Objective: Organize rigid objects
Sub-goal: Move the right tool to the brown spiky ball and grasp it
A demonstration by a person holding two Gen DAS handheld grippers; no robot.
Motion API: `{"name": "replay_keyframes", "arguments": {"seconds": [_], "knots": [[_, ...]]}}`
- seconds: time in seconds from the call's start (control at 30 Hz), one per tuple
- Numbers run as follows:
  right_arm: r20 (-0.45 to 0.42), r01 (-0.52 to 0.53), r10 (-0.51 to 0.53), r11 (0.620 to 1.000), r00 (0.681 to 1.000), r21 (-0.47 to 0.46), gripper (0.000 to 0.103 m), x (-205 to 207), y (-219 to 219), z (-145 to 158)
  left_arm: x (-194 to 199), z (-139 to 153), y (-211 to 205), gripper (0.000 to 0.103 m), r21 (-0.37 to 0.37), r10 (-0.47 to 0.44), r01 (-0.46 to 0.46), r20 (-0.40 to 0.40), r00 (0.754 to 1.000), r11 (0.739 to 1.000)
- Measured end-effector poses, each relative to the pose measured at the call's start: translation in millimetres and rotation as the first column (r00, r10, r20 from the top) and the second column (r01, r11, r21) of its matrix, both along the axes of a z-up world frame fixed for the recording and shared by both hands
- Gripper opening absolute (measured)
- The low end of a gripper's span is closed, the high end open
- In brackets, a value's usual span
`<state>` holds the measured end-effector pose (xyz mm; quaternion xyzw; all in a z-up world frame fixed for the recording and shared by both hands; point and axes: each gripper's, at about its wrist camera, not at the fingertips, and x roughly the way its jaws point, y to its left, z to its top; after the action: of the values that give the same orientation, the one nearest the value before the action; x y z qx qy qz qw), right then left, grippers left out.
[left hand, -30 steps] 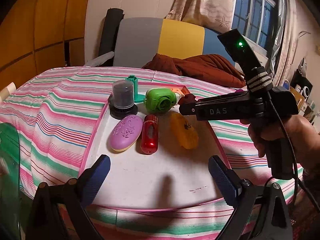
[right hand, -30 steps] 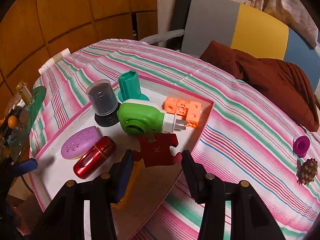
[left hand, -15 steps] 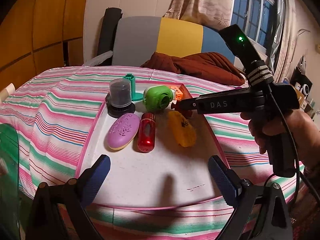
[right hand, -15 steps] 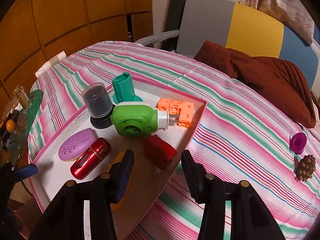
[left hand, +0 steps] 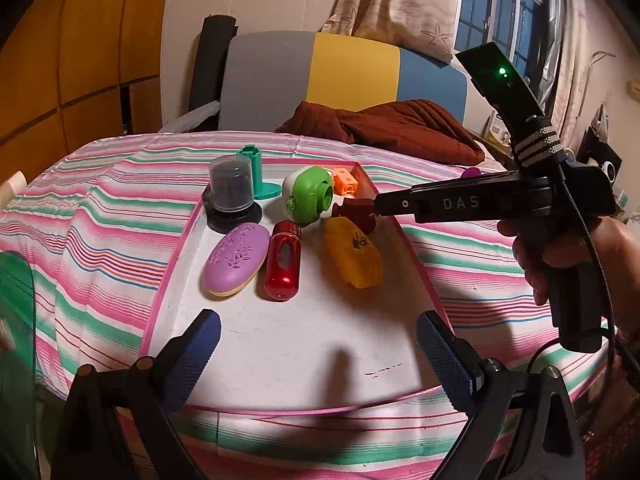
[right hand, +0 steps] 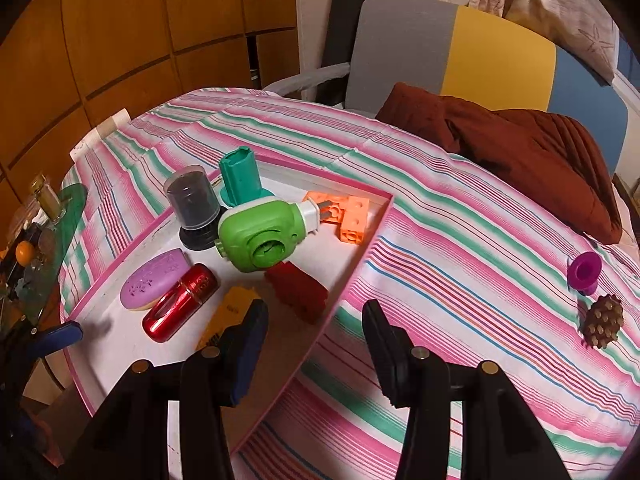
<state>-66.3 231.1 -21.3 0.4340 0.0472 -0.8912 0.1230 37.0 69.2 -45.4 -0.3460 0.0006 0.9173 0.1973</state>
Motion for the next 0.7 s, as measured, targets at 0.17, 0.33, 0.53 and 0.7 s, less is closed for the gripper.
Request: {"name": "replay_keyframes", "arguments": {"seconds": [0.17,0.33,0.53,0.7], "knots": [[-0.001,0.015,-0.015,1.0,1.0,-0.009,0.049,3,6,3,1,0,1,0.099,-0.003,-0.005,0.005,-0.003,1.0,1.0],[-0.008,0.016,-0.016,1.0,1.0,-0.005,0.049,7,8,6,2,-1,3,0.099,-0.011,-0.011,0.01,-0.003,1.0,1.0],[-0.011,0.015,-0.015,0.999,1.0,0.028,0.049,15,12,8,3,-1,8,0.099,-0.019,-0.019,0.019,-0.003,1.0,1.0],[-0.001,0.04,-0.04,0.997,0.999,0.069,0.049,19,26,6,5,3,14,0.099,0.007,-0.056,0.056,-0.007,0.998,0.998]]}}
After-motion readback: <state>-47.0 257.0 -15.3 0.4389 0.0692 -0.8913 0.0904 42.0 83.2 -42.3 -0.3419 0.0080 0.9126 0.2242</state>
